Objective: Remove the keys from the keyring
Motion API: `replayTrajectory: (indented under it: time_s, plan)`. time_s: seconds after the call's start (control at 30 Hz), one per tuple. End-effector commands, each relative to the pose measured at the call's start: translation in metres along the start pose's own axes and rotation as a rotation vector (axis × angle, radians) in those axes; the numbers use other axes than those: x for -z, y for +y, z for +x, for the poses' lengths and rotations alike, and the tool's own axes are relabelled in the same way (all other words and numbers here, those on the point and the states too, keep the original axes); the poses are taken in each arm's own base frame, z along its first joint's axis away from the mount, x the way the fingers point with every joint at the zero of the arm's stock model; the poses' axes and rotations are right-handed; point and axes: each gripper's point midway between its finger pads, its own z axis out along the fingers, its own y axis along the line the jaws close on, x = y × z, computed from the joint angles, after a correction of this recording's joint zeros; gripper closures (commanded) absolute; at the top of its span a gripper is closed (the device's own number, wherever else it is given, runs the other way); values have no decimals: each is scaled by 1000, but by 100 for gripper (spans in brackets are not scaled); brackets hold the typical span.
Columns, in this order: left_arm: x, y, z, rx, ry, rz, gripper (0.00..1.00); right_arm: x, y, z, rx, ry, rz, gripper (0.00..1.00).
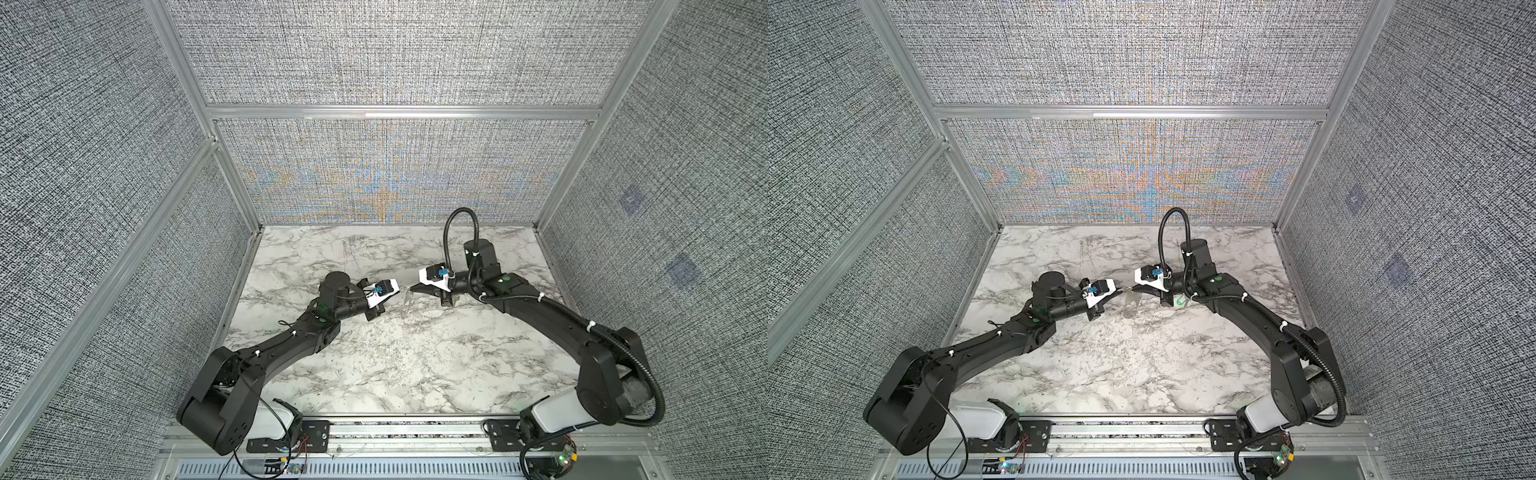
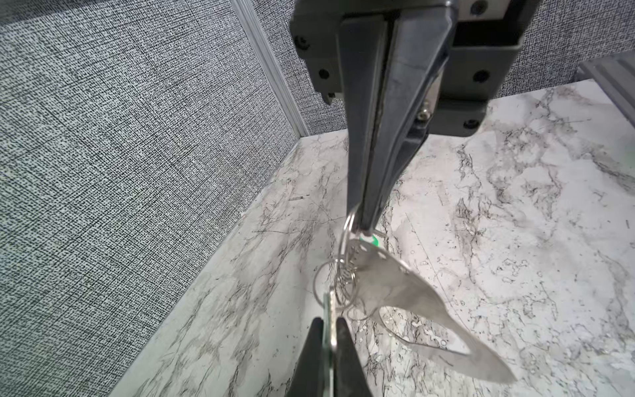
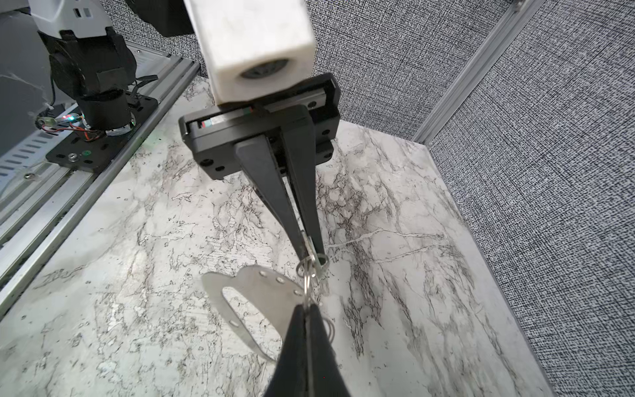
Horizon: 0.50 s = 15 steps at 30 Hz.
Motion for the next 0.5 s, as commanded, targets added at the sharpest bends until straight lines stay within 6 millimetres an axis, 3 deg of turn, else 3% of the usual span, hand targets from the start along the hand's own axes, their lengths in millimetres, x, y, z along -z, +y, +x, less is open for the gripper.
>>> replayTrajectory:
  time_s: [0.0, 0.47]
  plan:
    - [2, 8, 3, -32, 39, -35, 100, 1, 3, -8, 43, -36, -17, 100]
    - [5, 8, -11, -120, 40, 20, 100, -2, 9, 5, 78, 19, -36, 100]
